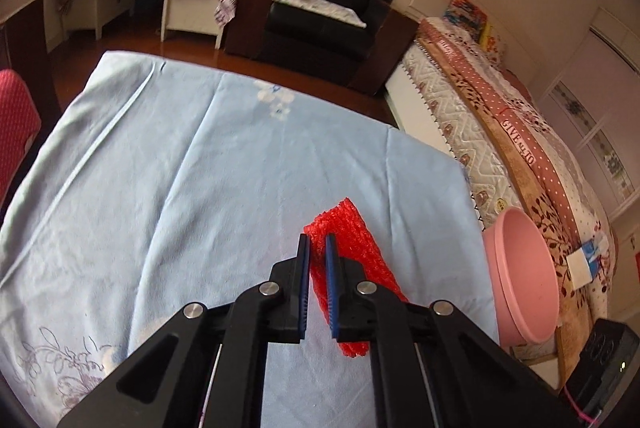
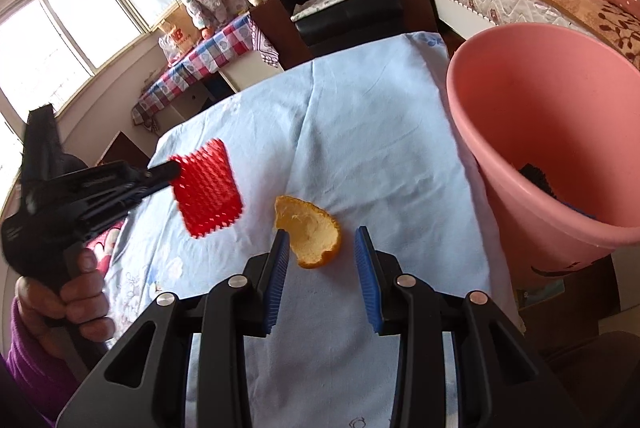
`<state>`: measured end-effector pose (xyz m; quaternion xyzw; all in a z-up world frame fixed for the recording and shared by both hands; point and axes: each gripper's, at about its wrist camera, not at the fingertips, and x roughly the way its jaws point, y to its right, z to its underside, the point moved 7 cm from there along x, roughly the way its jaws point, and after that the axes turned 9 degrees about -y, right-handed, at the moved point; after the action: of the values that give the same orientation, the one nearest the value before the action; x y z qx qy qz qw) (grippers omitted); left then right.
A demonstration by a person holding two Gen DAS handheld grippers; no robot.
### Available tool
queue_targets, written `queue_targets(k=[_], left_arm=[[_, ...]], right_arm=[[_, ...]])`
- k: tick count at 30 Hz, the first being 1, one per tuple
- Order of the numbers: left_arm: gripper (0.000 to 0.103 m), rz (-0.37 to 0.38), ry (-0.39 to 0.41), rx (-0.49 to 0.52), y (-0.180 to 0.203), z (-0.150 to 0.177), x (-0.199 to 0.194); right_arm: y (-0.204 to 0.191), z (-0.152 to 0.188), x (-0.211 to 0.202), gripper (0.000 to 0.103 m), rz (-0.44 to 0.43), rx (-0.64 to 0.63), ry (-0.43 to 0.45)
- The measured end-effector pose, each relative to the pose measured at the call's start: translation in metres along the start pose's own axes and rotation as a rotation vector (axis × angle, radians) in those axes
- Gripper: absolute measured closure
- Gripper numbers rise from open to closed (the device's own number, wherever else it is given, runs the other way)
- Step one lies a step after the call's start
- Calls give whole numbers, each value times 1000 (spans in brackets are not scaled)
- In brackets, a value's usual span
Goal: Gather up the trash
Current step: 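Grasp the red foam net with the left tool, then grasp the orange peel with the right tool while the left holds the red net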
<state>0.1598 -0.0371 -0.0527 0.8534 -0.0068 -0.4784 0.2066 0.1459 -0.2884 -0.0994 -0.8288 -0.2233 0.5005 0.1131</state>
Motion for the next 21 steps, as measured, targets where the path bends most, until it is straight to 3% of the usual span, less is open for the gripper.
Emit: queue_targets(k=[10, 16, 18, 21], left_arm=[[96, 50, 27, 27, 5, 5, -12], [96, 57, 27, 29, 3, 6, -12], [96, 58, 27, 26, 2, 6, -12], [96, 59, 27, 26, 2, 6, -12]], right_arm=[[-13, 7, 23, 69, 127, -111, -53], [-16, 10, 20, 69, 122, -127, -44], [-15, 10, 19, 77, 124, -116, -40], [-11, 10, 19, 81, 121, -88, -43]])
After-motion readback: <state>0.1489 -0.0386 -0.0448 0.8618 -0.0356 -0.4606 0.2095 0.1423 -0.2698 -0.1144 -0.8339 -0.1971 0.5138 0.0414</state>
